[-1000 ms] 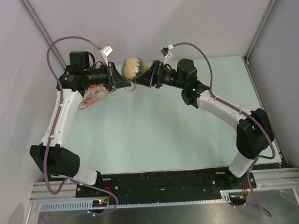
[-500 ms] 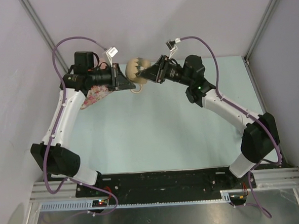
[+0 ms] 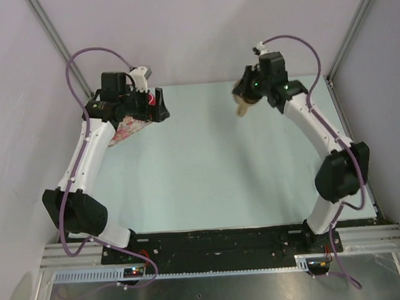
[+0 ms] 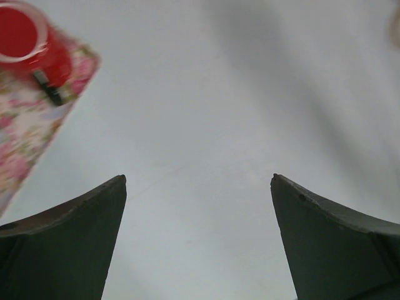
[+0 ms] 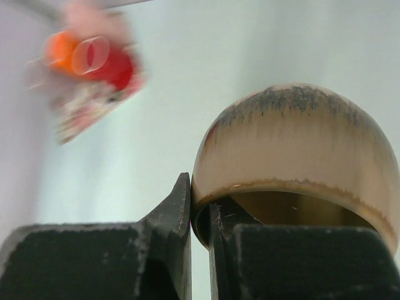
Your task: Turn the mug right side up
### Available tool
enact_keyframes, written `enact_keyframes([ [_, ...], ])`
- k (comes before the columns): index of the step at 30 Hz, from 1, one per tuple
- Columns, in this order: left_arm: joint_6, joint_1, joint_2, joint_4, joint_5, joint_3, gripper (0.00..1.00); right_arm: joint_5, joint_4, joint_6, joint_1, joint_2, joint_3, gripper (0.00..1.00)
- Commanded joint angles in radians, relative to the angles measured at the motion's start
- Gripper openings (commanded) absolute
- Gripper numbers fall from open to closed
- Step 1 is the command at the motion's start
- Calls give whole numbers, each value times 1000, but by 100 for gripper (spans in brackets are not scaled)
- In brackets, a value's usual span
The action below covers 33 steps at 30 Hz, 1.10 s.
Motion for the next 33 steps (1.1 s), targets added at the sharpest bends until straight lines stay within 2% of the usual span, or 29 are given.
enact_keyframes([
  [1,123,29,-39,7,-255,-38,100,286,-369,-310,-142,196,293,0],
  [4,156,41,-50,5,-283,-80,100,291,-540,-377,-227,428,554,0],
  [7,172,48,-53,4,-311,-119,100,279,-638,-404,-289,625,826,0],
  [9,183,51,-55,4,-323,-141,100,277,-671,-405,-324,715,942,0],
  [14,201,54,-46,1,-344,-164,100,220,-554,-365,-400,768,900,0],
  [21,204,57,6,-1,-346,-142,100,212,-570,-320,-442,868,929,0],
  [23,197,59,32,-4,-354,-128,100,197,-553,-290,-458,872,912,10],
  [26,186,69,76,-4,-369,-93,99,183,-523,-262,-478,864,902,34],
  [28,183,77,119,-4,-375,-58,100,186,-502,-259,-488,854,903,46],
  [33,209,87,286,-3,-423,92,100,222,-457,-293,-502,809,904,68],
])
